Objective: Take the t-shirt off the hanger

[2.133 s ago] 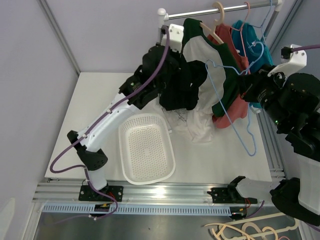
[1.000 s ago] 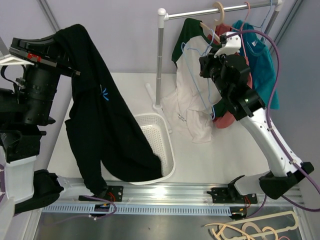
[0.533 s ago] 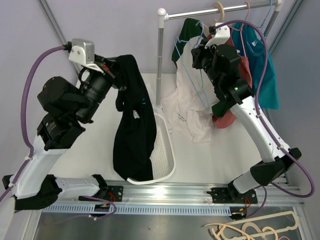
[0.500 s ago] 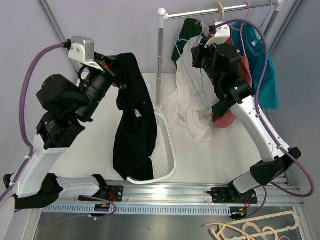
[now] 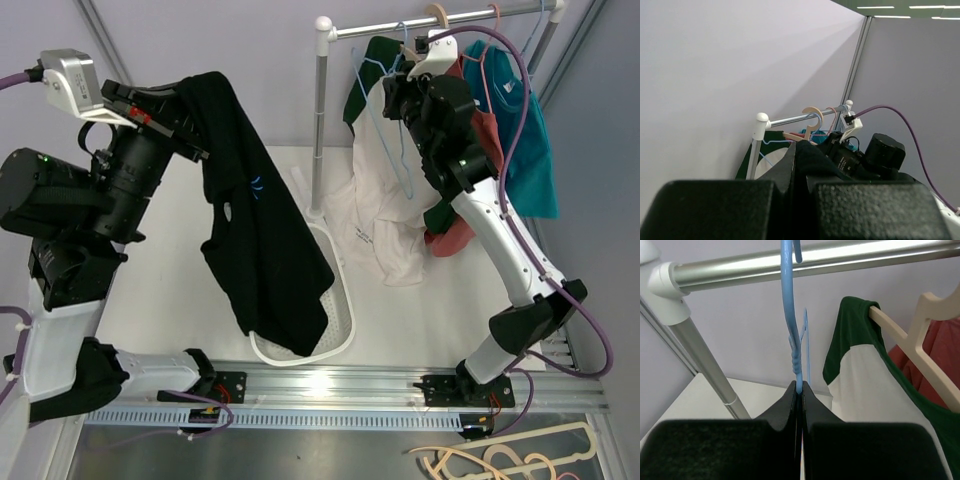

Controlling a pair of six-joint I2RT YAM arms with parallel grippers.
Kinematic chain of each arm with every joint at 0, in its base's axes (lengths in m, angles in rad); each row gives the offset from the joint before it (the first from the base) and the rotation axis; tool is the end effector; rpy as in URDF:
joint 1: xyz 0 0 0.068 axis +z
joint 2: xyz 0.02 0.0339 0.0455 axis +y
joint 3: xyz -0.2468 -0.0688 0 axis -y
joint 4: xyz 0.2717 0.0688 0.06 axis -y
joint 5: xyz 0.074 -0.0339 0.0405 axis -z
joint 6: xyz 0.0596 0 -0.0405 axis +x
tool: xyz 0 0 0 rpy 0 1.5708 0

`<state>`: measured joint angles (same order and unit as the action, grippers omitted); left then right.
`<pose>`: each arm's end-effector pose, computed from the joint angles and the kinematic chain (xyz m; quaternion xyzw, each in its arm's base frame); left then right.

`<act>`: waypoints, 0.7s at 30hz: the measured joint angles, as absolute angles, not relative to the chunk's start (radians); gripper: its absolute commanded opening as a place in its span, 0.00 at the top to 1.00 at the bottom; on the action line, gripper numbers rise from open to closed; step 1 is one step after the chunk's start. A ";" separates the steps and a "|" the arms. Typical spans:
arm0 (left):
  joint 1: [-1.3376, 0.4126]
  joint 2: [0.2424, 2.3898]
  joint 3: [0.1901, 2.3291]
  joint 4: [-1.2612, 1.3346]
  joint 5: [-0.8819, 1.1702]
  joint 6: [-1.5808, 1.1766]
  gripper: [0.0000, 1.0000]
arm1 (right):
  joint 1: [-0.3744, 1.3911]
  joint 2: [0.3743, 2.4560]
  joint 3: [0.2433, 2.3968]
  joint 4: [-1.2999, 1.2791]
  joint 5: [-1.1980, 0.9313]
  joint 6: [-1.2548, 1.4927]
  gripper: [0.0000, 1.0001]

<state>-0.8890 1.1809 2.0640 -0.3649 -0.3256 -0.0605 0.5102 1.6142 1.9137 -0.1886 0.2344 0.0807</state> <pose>0.1192 -0.1166 0.6544 0.0712 0.5102 -0.3176 0.7961 0.3591 0.1851 0.5122 -0.0560 0.6656 0.1409 0.7307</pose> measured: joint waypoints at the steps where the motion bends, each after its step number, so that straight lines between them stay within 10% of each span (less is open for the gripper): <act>1: -0.889 1.186 2.068 -0.365 -0.323 -0.060 0.99 | 0.509 1.621 1.914 -0.185 0.233 0.076 1.00; 9: -0.889 1.223 2.026 -0.359 -0.273 -0.089 0.99 | 0.504 1.714 1.998 -0.150 0.211 0.049 1.00; 21: -0.892 1.005 1.225 -0.311 -0.421 -0.318 0.99 | 0.506 1.810 2.141 -0.143 0.169 0.040 1.00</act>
